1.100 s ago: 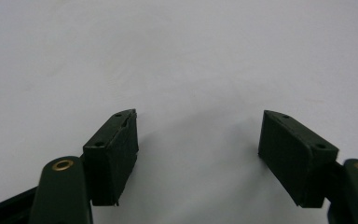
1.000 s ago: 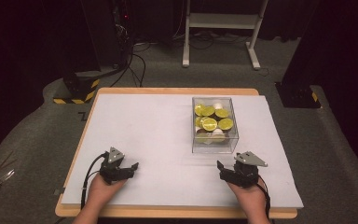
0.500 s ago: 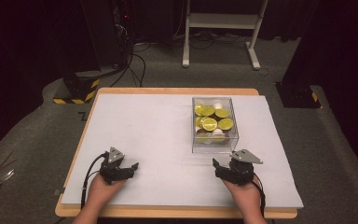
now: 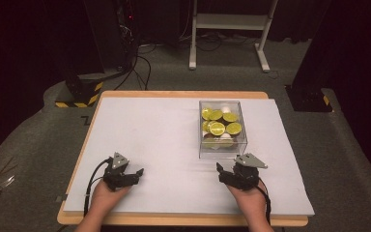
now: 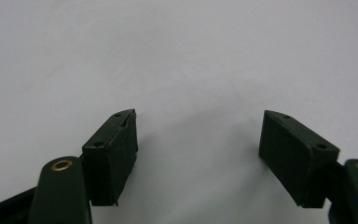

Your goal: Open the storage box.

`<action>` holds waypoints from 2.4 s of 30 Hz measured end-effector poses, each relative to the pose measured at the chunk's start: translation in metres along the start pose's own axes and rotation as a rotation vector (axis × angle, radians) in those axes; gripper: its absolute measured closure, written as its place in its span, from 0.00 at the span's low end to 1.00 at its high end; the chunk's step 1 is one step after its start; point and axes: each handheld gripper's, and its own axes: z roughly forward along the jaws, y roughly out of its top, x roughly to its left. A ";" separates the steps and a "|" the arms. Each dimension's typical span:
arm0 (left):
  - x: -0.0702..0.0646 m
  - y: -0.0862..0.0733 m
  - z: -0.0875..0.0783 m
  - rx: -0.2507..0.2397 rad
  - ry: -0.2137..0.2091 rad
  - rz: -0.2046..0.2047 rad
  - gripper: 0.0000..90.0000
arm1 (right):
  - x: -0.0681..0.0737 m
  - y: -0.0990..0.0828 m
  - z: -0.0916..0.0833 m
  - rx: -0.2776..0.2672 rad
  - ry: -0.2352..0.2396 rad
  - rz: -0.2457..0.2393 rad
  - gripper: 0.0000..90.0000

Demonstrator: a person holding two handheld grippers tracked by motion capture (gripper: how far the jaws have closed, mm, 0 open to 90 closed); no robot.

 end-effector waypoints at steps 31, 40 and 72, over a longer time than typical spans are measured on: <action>0.000 0.000 0.000 0.005 -0.004 -0.003 0.31 | 0.011 0.007 0.014 -0.007 -0.018 0.032 0.21; 0.000 0.000 0.000 0.007 -0.004 0.001 0.31 | 0.011 0.011 0.018 -0.012 -0.039 0.058 0.21; 0.000 0.000 0.000 0.008 -0.007 0.001 0.30 | 0.015 0.024 0.030 -0.020 -0.146 0.071 0.24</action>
